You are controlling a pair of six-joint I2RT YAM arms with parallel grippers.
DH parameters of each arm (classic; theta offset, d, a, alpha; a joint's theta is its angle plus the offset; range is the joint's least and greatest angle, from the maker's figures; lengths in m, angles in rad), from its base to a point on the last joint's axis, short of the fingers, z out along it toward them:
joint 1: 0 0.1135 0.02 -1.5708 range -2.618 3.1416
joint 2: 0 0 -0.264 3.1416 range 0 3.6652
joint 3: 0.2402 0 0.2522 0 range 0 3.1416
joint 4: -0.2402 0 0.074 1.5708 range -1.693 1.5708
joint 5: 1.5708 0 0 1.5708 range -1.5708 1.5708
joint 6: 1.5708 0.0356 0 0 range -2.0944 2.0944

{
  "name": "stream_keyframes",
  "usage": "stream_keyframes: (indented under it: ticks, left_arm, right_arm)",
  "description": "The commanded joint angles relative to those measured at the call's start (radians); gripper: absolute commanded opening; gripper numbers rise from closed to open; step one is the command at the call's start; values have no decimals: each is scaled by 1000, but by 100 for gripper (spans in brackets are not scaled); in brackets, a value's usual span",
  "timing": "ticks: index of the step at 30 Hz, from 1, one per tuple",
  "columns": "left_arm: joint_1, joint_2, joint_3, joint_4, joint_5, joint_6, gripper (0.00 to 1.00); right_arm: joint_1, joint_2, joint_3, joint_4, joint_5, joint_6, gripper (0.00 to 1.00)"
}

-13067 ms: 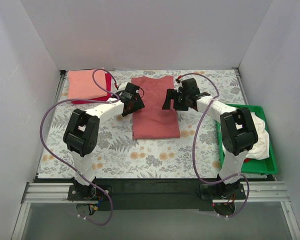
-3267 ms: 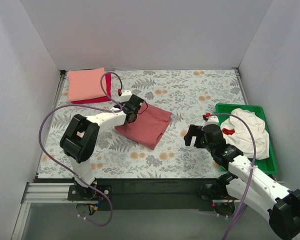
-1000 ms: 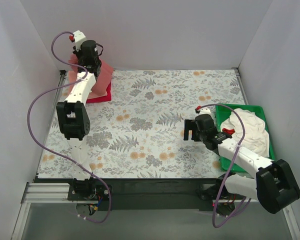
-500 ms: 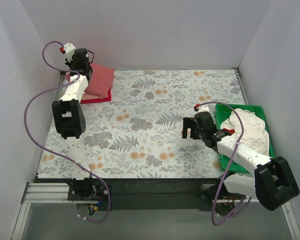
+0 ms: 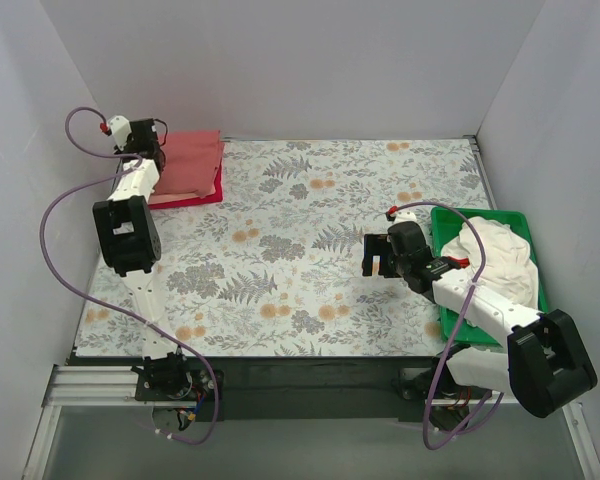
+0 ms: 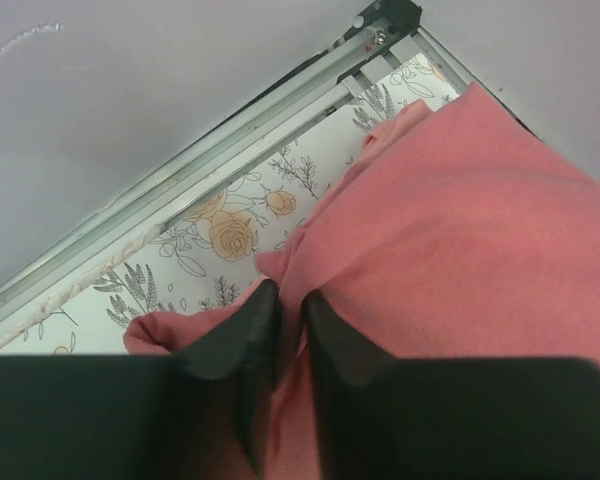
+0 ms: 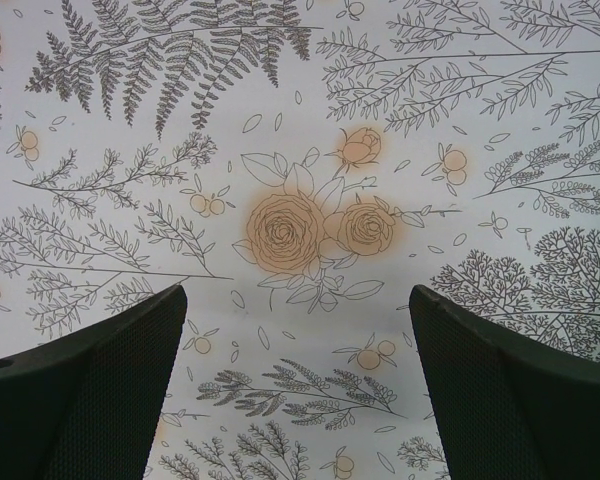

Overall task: Fold and stack the t-shirts
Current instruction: Neatly place the folded tshirt to the corner

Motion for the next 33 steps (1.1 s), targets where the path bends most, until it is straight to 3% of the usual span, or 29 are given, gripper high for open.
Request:
stream_keyframes:
  ticks: [1, 3, 5, 8, 12, 14, 17, 22, 27, 33]
  left_arm:
    - [13, -34, 3, -52, -4, -29, 20]
    - [15, -37, 18, -80, 1, -33, 41]
    - [16, -52, 32, -97, 1, -41, 69]
    - [15, -89, 41, -133, 21, -58, 83]
    - [15, -207, 14, -210, 101, -114, 86]
    - [15, -253, -28, -222, 211, -140, 87]
    - [10, -350, -147, -219, 364, -216, 89]
    - [-36, -463, -348, -186, 446, -282, 90]
    - [-103, -494, -492, -49, 608, -250, 90]
    - [-137, -404, -476, 1, 664, -158, 85]
  right_arm:
    - [-2, 4, 38, 27, -9, 9, 98]
    - [-4, 5, 38, 27, -12, 9, 99]
    - [-4, 4, 39, 27, -19, 9, 98]
    - [-2, -4, 38, 26, -26, 9, 98]
    - [-4, -18, 27, 26, -36, 12, 98]
    - [-4, -19, 24, 27, -52, 16, 98]
    - [-2, -22, 16, 27, -78, 18, 98]
    - [-2, -48, -18, 26, -76, 16, 98]
    - [-2, -67, -32, 27, -75, 7, 98]
    - [-2, -67, -39, 27, -73, -1, 98]
